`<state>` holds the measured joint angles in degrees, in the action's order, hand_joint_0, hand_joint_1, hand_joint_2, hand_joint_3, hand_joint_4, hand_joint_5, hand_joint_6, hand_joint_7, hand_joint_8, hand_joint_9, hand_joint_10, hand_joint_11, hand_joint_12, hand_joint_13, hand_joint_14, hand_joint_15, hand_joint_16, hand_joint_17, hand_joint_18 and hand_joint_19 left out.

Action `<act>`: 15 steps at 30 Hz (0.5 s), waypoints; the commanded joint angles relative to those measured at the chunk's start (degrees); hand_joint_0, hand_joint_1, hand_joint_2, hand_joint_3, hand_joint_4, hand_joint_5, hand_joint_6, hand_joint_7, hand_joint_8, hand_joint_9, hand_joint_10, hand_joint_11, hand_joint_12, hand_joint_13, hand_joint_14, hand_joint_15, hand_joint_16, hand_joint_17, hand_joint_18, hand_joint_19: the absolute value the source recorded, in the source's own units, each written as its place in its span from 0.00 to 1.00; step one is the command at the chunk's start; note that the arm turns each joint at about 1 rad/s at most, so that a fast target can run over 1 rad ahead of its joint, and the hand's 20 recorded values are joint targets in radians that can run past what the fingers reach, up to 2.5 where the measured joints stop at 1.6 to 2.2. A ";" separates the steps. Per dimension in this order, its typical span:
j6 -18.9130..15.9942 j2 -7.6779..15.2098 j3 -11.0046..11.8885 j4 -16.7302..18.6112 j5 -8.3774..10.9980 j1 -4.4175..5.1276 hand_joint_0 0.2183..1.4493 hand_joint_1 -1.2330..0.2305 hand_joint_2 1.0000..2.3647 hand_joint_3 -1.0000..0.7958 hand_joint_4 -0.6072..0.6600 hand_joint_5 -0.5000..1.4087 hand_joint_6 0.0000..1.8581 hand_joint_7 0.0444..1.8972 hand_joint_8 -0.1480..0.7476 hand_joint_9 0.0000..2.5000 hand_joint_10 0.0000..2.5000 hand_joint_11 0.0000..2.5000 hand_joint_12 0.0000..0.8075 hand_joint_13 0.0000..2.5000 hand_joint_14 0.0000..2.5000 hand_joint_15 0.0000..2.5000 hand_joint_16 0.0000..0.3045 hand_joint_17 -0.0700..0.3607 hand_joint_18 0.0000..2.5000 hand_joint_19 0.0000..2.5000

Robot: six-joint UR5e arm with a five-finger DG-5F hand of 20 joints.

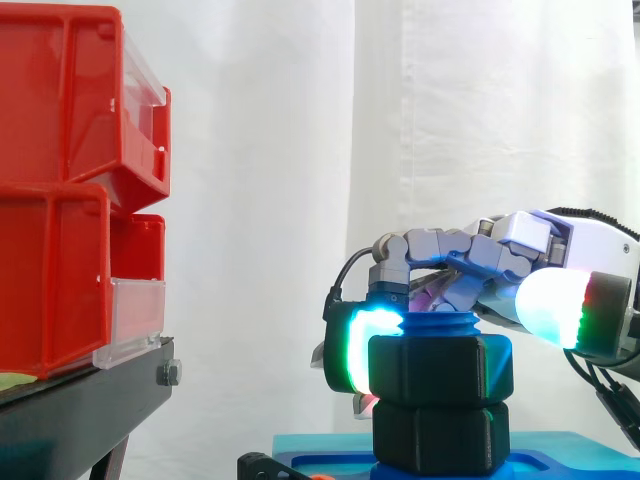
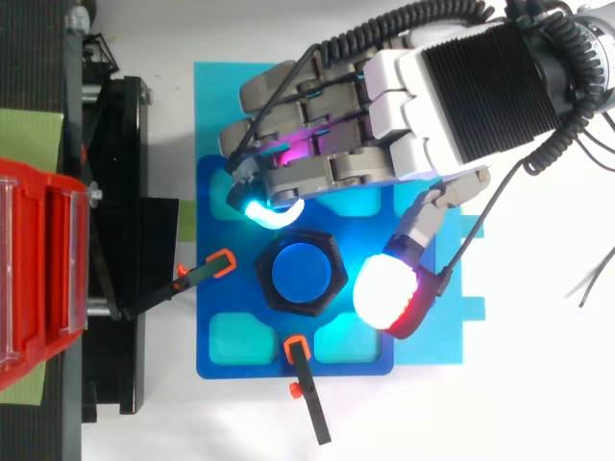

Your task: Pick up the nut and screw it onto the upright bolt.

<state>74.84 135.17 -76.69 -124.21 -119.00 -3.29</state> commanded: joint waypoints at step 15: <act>-1.54 0.00 4.09 0.03 -4.48 -3.03 0.19 0.78 0.00 0.28 0.65 0.21 0.27 0.44 0.45 0.38 0.00 0.00 0.29 0.30 0.00 0.00 0.12 0.36 0.24 0.09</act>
<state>73.78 135.18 -73.57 -124.03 -122.52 -5.91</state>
